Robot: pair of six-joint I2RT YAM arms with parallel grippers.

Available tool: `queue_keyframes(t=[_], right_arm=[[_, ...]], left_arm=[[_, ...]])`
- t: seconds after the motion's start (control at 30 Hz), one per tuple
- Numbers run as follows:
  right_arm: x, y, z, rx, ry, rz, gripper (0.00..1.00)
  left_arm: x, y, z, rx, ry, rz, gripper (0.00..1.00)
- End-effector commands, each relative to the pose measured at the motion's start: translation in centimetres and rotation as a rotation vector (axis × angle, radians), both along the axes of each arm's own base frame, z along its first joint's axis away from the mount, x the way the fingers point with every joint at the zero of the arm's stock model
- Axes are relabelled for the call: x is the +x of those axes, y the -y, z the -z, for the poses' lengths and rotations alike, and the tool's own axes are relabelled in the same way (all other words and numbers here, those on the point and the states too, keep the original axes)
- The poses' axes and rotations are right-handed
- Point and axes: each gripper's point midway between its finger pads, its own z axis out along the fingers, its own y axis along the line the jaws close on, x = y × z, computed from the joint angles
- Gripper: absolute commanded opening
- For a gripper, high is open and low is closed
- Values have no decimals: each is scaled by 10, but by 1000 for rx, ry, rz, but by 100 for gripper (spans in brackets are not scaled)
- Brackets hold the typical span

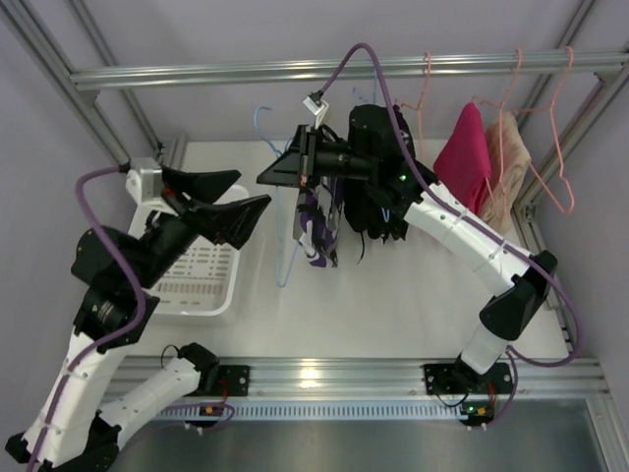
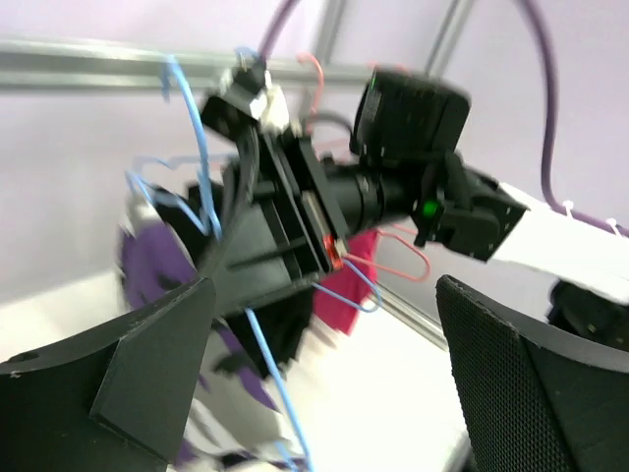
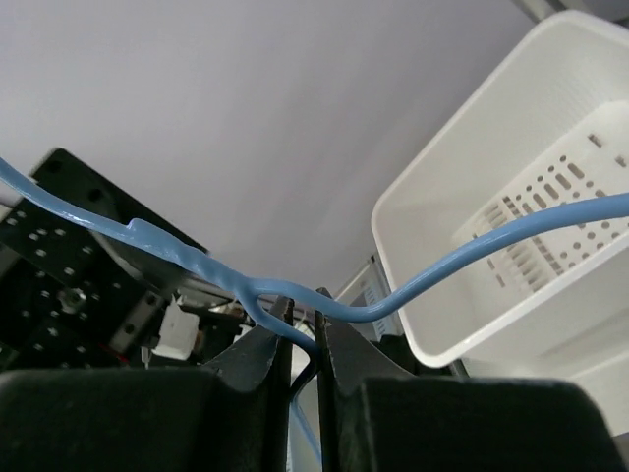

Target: Remove the trousers from the hanger

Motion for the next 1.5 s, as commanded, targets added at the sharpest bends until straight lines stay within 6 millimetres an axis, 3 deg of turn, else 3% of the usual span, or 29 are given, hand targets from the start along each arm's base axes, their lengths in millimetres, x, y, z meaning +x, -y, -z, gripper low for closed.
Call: queue_keyframes(t=[0.0, 0.13, 0.17, 0.27, 0.3, 0.37, 0.4, 0.6, 0.77, 0.9, 1.0, 1.1, 1.27, 1.47], right_arm=[[-41, 32, -85, 202, 275, -76, 0], [-41, 43, -102, 230, 297, -53, 0], [-42, 45, -111, 255, 322, -51, 0], [-50, 52, -130, 292, 346, -51, 0], [-53, 56, -139, 308, 360, -49, 0], [-56, 60, -147, 324, 365, -48, 0], [-60, 63, -156, 344, 378, -48, 0], [-68, 74, -185, 400, 417, -36, 0], [-70, 78, -197, 423, 442, -35, 0], [-74, 81, -200, 430, 453, -41, 0], [-76, 83, -200, 431, 463, -47, 0], [-78, 84, -199, 426, 479, -53, 0], [-85, 82, -193, 440, 516, -112, 0], [-86, 74, -184, 459, 488, -179, 0]], left_arm=[[0, -30, -17, 17, 105, -153, 99], [2, -46, 8, 109, 103, -237, 99], [3, -48, 27, 141, 91, -246, 99], [-1, -56, 51, 212, 146, -281, 99], [6, -55, 73, 248, 133, -289, 99], [6, -60, 88, 302, 162, -313, 99], [11, -57, 107, 348, 159, -308, 99], [6, -36, 154, 472, 261, -181, 99], [28, -24, 161, 445, 236, -192, 99], [37, -13, 148, 365, 226, -180, 99], [27, 6, 147, 335, 256, -61, 98], [3, 23, 152, 319, 297, 94, 99], [4, 19, 155, 309, 301, 68, 99], [32, 12, 150, 289, 326, -68, 96]])
